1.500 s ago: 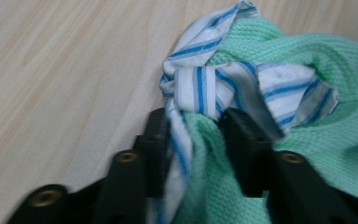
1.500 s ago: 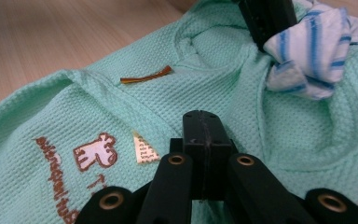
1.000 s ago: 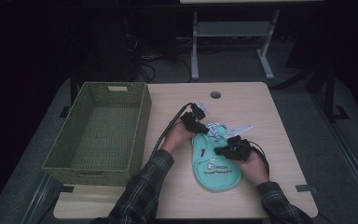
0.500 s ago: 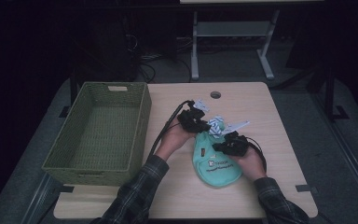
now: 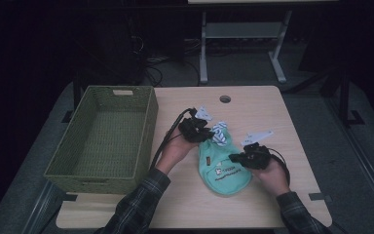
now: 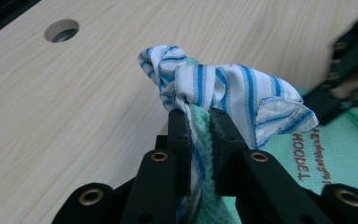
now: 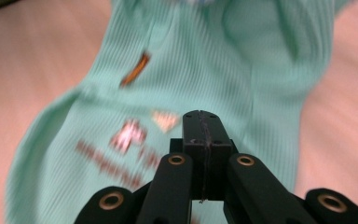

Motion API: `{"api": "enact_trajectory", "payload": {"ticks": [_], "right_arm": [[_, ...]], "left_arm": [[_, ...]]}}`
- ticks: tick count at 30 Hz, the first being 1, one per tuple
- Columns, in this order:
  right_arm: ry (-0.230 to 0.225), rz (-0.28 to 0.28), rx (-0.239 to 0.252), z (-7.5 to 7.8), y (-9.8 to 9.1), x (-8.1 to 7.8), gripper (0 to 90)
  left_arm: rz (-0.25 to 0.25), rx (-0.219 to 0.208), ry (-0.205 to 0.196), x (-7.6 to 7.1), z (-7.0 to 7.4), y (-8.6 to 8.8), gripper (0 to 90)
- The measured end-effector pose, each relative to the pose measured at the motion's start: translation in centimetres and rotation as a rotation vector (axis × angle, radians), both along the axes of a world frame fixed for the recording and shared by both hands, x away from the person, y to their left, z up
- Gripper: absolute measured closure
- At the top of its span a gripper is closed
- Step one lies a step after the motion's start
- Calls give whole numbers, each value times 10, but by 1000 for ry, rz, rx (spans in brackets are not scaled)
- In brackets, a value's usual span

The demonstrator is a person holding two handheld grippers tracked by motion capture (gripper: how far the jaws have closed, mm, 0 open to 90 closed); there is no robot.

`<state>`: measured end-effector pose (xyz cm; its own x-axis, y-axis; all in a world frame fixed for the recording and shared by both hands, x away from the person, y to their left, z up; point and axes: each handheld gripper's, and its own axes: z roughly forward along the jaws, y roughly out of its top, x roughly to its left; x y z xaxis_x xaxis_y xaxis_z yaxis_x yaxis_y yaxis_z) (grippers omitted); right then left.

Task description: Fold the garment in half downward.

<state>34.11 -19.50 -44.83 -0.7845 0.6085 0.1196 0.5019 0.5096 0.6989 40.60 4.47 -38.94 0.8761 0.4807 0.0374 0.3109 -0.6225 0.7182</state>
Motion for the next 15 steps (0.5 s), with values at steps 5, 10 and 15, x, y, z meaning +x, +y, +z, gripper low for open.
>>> {"api": "enact_trajectory", "payload": {"ticks": [5,10,15], "right_arm": [[13,10,-10,-3,-11,-24,898],[43,28,-27,-11,-11,-35,898],[46,34,-64,-17,-5,-32,898]], "left_arm": [[29,22,-26,-1,0,8,800],[45,35,-48,-1,1,15,799],[51,36,-52,-5,2,18,799]]}}
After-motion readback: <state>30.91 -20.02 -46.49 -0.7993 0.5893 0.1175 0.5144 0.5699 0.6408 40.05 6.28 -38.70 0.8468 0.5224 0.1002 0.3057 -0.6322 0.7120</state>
